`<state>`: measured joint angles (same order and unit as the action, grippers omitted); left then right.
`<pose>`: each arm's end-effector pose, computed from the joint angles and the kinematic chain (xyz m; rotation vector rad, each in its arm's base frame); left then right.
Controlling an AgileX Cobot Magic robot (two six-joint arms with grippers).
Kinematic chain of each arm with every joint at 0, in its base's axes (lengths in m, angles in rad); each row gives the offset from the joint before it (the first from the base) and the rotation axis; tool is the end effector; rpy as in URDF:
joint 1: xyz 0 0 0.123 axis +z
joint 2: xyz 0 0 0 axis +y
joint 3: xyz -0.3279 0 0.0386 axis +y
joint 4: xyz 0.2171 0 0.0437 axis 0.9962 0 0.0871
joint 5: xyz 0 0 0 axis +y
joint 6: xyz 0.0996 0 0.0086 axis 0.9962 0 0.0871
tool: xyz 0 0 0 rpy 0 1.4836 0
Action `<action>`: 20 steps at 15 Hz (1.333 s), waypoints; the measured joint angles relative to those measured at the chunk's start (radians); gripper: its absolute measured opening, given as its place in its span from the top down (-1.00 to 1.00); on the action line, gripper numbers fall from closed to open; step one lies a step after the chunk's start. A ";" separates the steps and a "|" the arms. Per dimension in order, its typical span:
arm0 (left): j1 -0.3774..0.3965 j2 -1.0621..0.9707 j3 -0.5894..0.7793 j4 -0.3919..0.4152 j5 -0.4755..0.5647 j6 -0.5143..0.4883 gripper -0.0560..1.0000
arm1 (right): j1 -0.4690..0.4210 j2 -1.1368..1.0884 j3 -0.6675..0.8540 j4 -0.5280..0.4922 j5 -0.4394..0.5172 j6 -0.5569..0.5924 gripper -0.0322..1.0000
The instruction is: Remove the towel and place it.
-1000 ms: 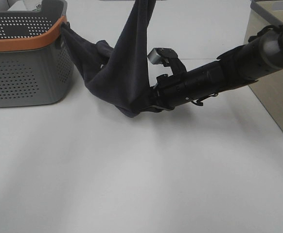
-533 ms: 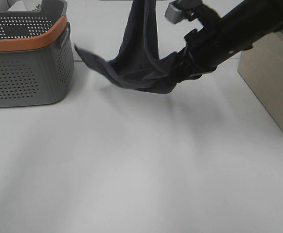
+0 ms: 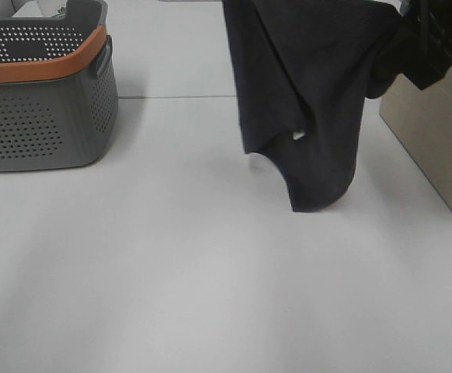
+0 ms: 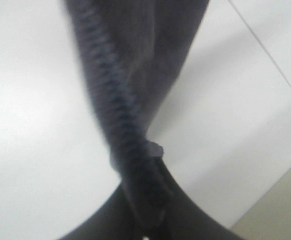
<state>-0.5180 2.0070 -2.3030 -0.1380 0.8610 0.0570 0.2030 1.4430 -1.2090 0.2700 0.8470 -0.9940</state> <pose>0.3918 -0.2353 0.4636 0.5611 1.9937 -0.4487 0.2630 0.0746 0.3642 -1.2916 2.1605 0.0106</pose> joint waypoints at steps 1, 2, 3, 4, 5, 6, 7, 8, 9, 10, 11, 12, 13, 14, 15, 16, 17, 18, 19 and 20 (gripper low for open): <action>0.003 -0.007 0.000 0.045 0.001 -0.057 0.89 | 0.000 0.000 0.000 -0.050 0.010 0.000 0.90; 0.003 -0.010 0.000 0.062 0.002 -0.078 0.89 | 0.000 0.000 -0.002 -0.074 0.012 -0.001 0.90; 0.003 -0.013 0.000 0.090 0.009 -0.122 0.89 | 0.000 0.000 -0.016 -0.120 0.013 -0.007 0.90; 0.003 -0.014 0.002 0.129 0.020 -0.173 0.89 | 0.001 -0.001 -0.039 -0.158 0.013 -0.016 0.90; 0.003 -0.014 0.021 0.185 0.030 -0.240 0.89 | 0.001 -0.003 -0.067 -0.189 0.013 -0.026 0.90; 0.003 -0.016 0.046 0.241 0.030 -0.301 0.89 | 0.001 -0.003 -0.097 -0.217 0.005 -0.031 0.90; 0.003 -0.016 0.069 0.279 0.030 -0.354 0.89 | 0.001 -0.003 -0.124 -0.240 -0.018 -0.034 0.90; 0.003 -0.016 0.093 0.299 0.026 -0.387 0.89 | 0.001 -0.003 -0.143 -0.259 -0.063 -0.036 0.90; 0.003 -0.016 0.118 0.307 0.009 -0.416 0.89 | 0.001 -0.003 -0.151 -0.270 -0.128 -0.036 0.90; 0.003 -0.016 0.147 0.314 -0.017 -0.449 0.89 | 0.001 -0.003 -0.154 -0.275 -0.197 -0.036 0.90; 0.003 -0.016 0.159 0.317 -0.033 -0.465 0.89 | 0.001 -0.002 -0.154 -0.275 -0.230 -0.035 0.90; 0.003 -0.016 0.227 0.342 -0.110 -0.532 0.89 | 0.001 0.012 -0.154 -0.275 -0.340 0.038 0.90; 0.003 -0.016 0.260 0.379 -0.145 -0.576 0.89 | 0.001 0.032 -0.154 -0.275 -0.388 0.132 0.90; 0.003 -0.016 0.292 0.425 -0.179 -0.641 0.89 | 0.001 0.056 -0.154 -0.275 -0.436 0.266 0.90; 0.003 -0.016 0.320 0.480 -0.207 -0.700 0.89 | 0.001 0.079 -0.154 -0.275 -0.483 0.385 0.90; 0.003 -0.016 0.346 0.538 -0.238 -0.749 0.89 | 0.001 0.104 -0.154 -0.276 -0.521 0.487 0.90; 0.004 -0.016 0.364 0.579 -0.275 -0.781 0.89 | 0.001 0.127 -0.154 -0.281 -0.554 0.542 0.90; 0.007 -0.014 0.367 0.585 -0.289 -0.788 0.89 | 0.001 0.141 -0.154 -0.283 -0.569 0.555 0.90; 0.016 -0.005 0.368 0.587 -0.339 -0.796 0.89 | 0.001 0.173 -0.161 -0.285 -0.589 0.571 0.90; 0.035 0.011 0.368 0.582 -0.398 -0.798 0.89 | 0.001 0.209 -0.177 -0.285 -0.603 0.576 0.90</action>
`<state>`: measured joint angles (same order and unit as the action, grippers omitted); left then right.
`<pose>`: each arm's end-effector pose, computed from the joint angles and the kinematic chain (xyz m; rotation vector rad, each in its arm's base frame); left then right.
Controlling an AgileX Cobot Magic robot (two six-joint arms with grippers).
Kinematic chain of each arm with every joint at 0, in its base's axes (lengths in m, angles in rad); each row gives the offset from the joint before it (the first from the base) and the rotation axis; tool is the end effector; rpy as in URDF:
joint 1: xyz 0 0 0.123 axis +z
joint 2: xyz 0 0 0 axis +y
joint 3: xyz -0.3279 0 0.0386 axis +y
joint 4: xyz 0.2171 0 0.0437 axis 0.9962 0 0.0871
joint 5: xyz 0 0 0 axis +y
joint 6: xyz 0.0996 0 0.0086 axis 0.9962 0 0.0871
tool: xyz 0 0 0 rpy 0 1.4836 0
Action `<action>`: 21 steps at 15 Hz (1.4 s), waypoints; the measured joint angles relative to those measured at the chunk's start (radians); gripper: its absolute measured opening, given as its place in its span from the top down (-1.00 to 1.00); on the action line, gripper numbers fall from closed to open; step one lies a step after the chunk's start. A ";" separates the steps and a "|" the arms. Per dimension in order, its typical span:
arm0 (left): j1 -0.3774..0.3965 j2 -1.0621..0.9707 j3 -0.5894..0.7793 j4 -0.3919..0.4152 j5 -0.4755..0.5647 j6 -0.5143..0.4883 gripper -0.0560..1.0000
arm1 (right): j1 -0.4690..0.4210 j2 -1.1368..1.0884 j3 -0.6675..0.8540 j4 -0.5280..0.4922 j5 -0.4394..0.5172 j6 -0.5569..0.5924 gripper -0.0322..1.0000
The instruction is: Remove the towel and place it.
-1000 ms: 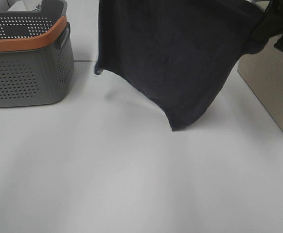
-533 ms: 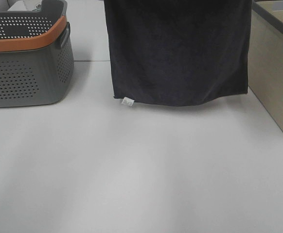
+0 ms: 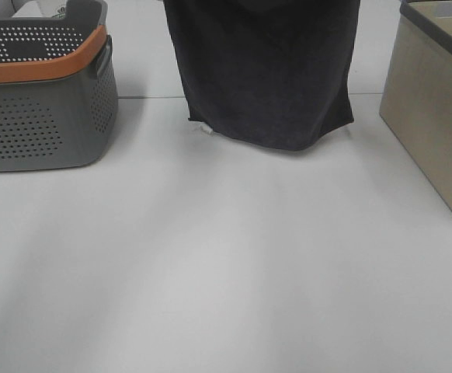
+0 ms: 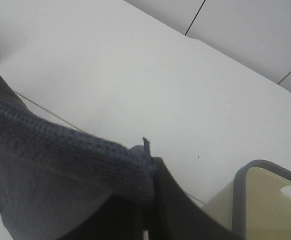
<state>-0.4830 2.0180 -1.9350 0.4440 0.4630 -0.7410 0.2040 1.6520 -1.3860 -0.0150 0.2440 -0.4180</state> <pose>0.4395 -0.2088 0.3875 0.0188 1.9977 -0.3399 0.3694 0.0760 0.3907 -0.6226 1.8972 -0.1508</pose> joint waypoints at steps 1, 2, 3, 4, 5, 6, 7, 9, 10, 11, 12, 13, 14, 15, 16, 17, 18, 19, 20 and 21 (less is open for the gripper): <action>0.023 0.019 0.000 -0.003 -0.053 0.000 0.89 | -0.005 0.044 -0.027 0.000 -0.005 0.001 0.90; 0.044 0.038 0.001 -0.005 -0.103 0.000 0.89 | -0.012 0.087 -0.072 0.007 -0.007 0.001 0.90; 0.078 0.060 0.003 -0.005 -0.179 0.016 0.89 | -0.033 0.152 -0.150 0.026 -0.019 0.002 0.90; 0.097 0.071 0.003 -0.005 -0.228 0.023 0.89 | -0.047 0.195 -0.211 0.051 -0.031 0.002 0.90; 0.110 0.083 0.003 -0.006 -0.280 0.024 0.89 | -0.056 0.227 -0.265 0.066 -0.036 0.002 0.90; 0.120 0.090 0.003 -0.006 -0.333 0.027 0.89 | -0.061 0.251 -0.306 0.073 -0.036 0.002 0.90; 0.127 0.095 0.003 0.003 -0.365 0.044 0.89 | -0.061 0.260 -0.326 0.080 -0.037 0.002 0.90; 0.128 0.097 0.022 0.040 -0.377 0.092 0.89 | -0.061 0.258 -0.295 0.089 -0.038 0.002 0.90; 0.126 0.093 0.067 0.050 -0.390 0.095 0.89 | -0.061 0.247 -0.234 0.089 -0.056 0.002 0.90; 0.113 0.086 0.138 0.054 -0.404 0.095 0.89 | -0.061 0.223 -0.131 0.089 -0.082 0.002 0.90; 0.104 0.082 0.187 0.054 -0.411 0.095 0.89 | -0.062 0.207 -0.072 0.089 -0.098 0.002 0.90; 0.084 0.075 0.292 0.054 -0.433 0.095 0.89 | -0.065 0.172 0.036 0.088 -0.143 0.001 0.90; 0.059 0.058 0.396 0.053 -0.469 0.095 0.89 | -0.068 0.131 0.138 0.088 -0.188 0.001 0.90; 0.039 0.033 0.481 0.050 -0.513 0.095 0.89 | -0.068 0.086 0.244 0.088 -0.231 0.001 0.90; 0.024 0.005 0.550 0.050 -0.547 0.095 0.89 | -0.068 0.049 0.332 0.088 -0.271 0.001 0.90; 0.021 -0.049 0.667 0.045 -0.572 0.095 0.89 | -0.068 -0.012 0.480 0.088 -0.313 0.001 0.90; 0.021 -0.070 0.720 0.043 -0.582 0.097 0.89 | -0.068 -0.036 0.538 0.088 -0.325 0.001 0.90; 0.021 -0.080 0.757 0.043 -0.600 0.100 0.89 | -0.067 -0.051 0.583 0.088 -0.333 0.001 0.90; 0.018 -0.083 0.786 0.043 -0.612 0.101 0.89 | -0.067 -0.058 0.623 0.088 -0.338 0.001 0.90; 0.016 -0.083 0.812 0.043 -0.615 0.102 0.89 | -0.066 -0.060 0.664 0.088 -0.345 0.001 0.90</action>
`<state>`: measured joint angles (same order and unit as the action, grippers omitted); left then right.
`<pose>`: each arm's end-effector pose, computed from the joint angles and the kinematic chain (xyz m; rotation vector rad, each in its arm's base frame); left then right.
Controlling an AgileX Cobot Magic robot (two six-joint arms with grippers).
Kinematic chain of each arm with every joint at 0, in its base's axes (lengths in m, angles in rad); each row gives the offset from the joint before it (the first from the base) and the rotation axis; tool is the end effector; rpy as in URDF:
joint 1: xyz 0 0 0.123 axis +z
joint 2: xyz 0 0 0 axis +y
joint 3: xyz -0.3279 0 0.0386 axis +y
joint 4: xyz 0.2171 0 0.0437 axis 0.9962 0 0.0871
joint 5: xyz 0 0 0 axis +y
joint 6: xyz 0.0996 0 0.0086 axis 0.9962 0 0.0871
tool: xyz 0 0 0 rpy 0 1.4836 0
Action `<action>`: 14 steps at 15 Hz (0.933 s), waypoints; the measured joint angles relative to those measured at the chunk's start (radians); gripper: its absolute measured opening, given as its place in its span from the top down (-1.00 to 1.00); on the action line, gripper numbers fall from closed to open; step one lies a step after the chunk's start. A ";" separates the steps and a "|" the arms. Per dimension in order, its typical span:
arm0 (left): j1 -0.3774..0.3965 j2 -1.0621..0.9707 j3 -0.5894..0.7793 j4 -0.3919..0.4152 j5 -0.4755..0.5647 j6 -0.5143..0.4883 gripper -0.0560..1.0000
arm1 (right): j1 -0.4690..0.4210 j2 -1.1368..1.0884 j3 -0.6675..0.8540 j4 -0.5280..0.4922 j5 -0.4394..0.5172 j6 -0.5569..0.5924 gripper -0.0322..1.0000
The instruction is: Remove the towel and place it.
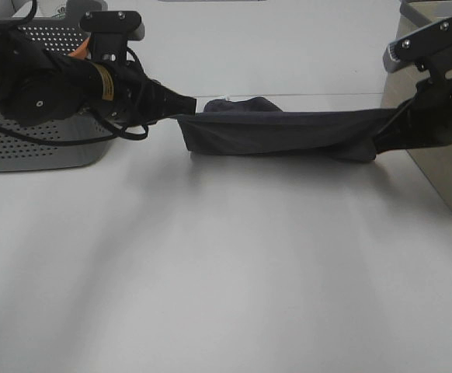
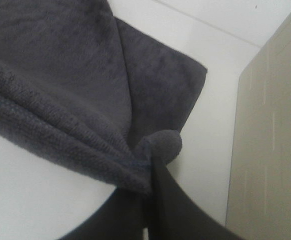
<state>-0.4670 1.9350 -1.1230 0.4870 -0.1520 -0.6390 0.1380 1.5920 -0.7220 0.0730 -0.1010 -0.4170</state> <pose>0.3690 -0.1939 0.2326 0.3796 2.1588 -0.4329 0.2938 0.0401 0.2491 -0.5349 2.1912 -0.1189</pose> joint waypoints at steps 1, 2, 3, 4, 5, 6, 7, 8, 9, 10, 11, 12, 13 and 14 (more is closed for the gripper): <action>-0.001 0.000 0.021 0.000 0.000 0.000 0.89 | 0.001 -0.001 0.035 -0.002 -0.012 0.000 0.90; -0.001 0.000 0.039 0.003 0.002 0.013 0.89 | 0.002 -0.001 0.073 -0.020 -0.029 0.000 0.90; -0.004 0.000 0.056 0.003 0.002 0.038 0.89 | 0.002 -0.001 0.103 -0.061 -0.049 -0.001 0.90; -0.006 0.000 0.070 0.003 0.002 0.058 0.89 | 0.003 0.000 0.128 -0.107 -0.064 -0.001 0.90; -0.006 0.000 0.082 0.003 0.001 0.070 0.89 | 0.005 0.010 0.149 -0.159 -0.081 -0.001 0.90; -0.006 0.000 0.095 0.003 0.001 0.076 0.89 | 0.005 0.032 0.163 -0.202 -0.097 -0.001 0.90; -0.006 0.000 0.111 0.003 0.001 0.077 0.89 | 0.005 0.052 0.168 -0.246 -0.113 0.000 0.90; -0.006 0.000 0.120 0.003 0.001 0.077 0.89 | 0.005 0.068 0.168 -0.271 -0.121 0.000 0.90; -0.006 0.000 0.138 0.003 0.001 0.077 0.89 | 0.005 0.087 0.169 -0.319 -0.137 0.001 0.90; -0.006 0.000 0.155 0.003 0.002 0.077 0.89 | 0.005 0.101 0.169 -0.351 -0.142 0.001 0.90; -0.006 0.000 0.163 0.003 0.002 0.077 0.89 | 0.005 0.107 0.170 -0.369 -0.156 0.001 0.90; -0.006 0.000 0.165 0.003 0.000 0.077 0.89 | 0.005 0.114 0.171 -0.375 -0.165 0.001 0.90; -0.006 0.000 0.168 0.000 -0.004 0.076 0.89 | 0.005 0.124 0.171 -0.376 -0.166 0.003 0.90; -0.006 0.000 0.169 -0.001 -0.007 0.071 0.89 | 0.005 0.136 0.171 -0.378 -0.163 0.018 0.87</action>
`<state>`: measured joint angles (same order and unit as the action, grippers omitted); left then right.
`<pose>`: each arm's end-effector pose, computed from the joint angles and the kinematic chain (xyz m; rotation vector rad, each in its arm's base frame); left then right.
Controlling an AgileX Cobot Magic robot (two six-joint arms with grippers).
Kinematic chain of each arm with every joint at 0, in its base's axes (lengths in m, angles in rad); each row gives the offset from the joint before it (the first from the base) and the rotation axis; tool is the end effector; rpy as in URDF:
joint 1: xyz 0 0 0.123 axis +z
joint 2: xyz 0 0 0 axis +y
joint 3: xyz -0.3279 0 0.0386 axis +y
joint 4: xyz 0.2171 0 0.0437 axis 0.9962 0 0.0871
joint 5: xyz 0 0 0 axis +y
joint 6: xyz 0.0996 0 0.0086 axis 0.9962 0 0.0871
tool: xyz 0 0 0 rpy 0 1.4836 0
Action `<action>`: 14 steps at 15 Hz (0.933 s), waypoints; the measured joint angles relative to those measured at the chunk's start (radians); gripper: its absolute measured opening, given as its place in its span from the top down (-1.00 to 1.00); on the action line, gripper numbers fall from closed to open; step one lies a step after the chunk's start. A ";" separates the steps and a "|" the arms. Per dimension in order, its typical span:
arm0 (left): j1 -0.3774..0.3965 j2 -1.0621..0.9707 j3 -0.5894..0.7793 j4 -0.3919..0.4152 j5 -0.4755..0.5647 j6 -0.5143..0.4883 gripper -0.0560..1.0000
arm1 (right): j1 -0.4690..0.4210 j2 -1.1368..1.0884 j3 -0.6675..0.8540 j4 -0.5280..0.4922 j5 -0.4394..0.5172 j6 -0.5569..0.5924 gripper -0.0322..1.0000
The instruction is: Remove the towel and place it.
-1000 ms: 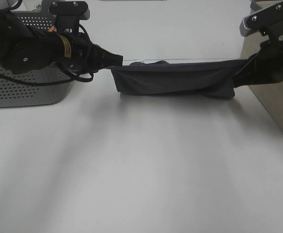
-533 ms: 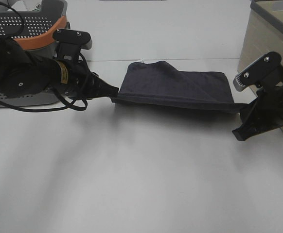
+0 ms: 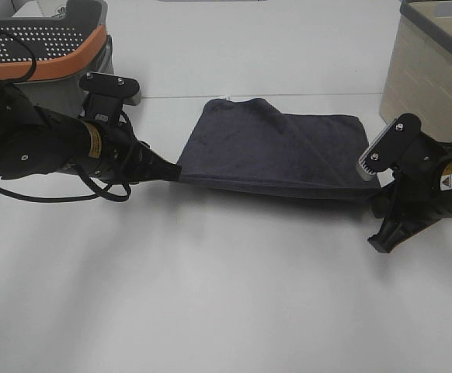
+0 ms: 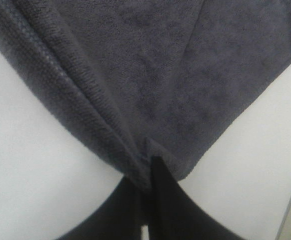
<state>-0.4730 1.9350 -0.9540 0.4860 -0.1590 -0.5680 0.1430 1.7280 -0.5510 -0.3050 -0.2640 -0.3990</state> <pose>0.3373 -0.1808 0.1913 0.4874 2.2989 -0.3651 0.2758 0.0476 0.1830 -1.0130 2.1880 -0.1609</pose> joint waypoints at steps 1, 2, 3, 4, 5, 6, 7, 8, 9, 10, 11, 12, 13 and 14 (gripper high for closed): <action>0.001 0.000 0.001 0.000 -0.001 -0.008 0.89 | 0.000 0.012 0.000 0.000 0.006 0.007 0.76; 0.005 0.000 0.003 0.000 0.008 -0.011 0.80 | -0.005 0.014 0.001 -0.001 0.022 0.009 0.56; 0.008 0.000 0.004 0.000 0.011 -0.012 0.65 | -0.006 0.014 0.002 -0.013 0.029 0.015 0.30; 0.010 0.000 0.004 -0.001 0.011 -0.015 0.53 | -0.006 0.014 0.002 -0.029 0.027 0.020 0.14; 0.010 0.000 0.004 -0.005 0.012 -0.016 -0.06 | -0.006 0.014 0.002 -0.047 0.049 0.023 -0.11; 0.010 0.000 0.004 -0.006 0.017 -0.018 -0.32 | -0.006 0.014 0.002 -0.056 0.091 0.024 -0.15; 0.010 0.000 0.004 -0.006 0.034 -0.018 -0.50 | -0.006 0.009 0.002 -0.061 0.138 0.024 -0.18; 0.010 0.000 0.004 -0.006 0.049 -0.018 -0.56 | -0.006 -0.014 0.003 -0.062 0.174 0.024 -0.21; 0.010 -0.003 0.004 -0.006 0.060 -0.018 -0.58 | -0.006 -0.051 0.003 -0.064 0.188 0.024 -0.22; 0.010 -0.015 0.004 -0.006 0.063 -0.019 -0.59 | -0.006 -0.098 0.004 -0.066 0.190 0.024 -0.22; 0.010 -0.035 0.004 -0.007 0.064 -0.022 -0.59 | -0.006 -0.159 0.005 -0.066 0.191 0.025 -0.23; 0.010 -0.063 -0.004 -0.007 0.066 -0.023 -0.59 | -0.006 -0.214 0.005 -0.066 0.191 0.026 -0.23; 0.010 -0.092 -0.021 -0.007 0.070 -0.024 -0.59 | -0.006 -0.269 0.005 -0.066 0.191 0.028 -0.23; 0.010 -0.123 -0.046 -0.007 0.078 -0.030 -0.59 | -0.006 -0.315 0.005 -0.067 0.191 0.028 -0.23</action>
<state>-0.4630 1.8120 -1.0000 0.4790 -0.0810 -0.5980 0.1370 1.4130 -0.5460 -0.3720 -0.0730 -0.3710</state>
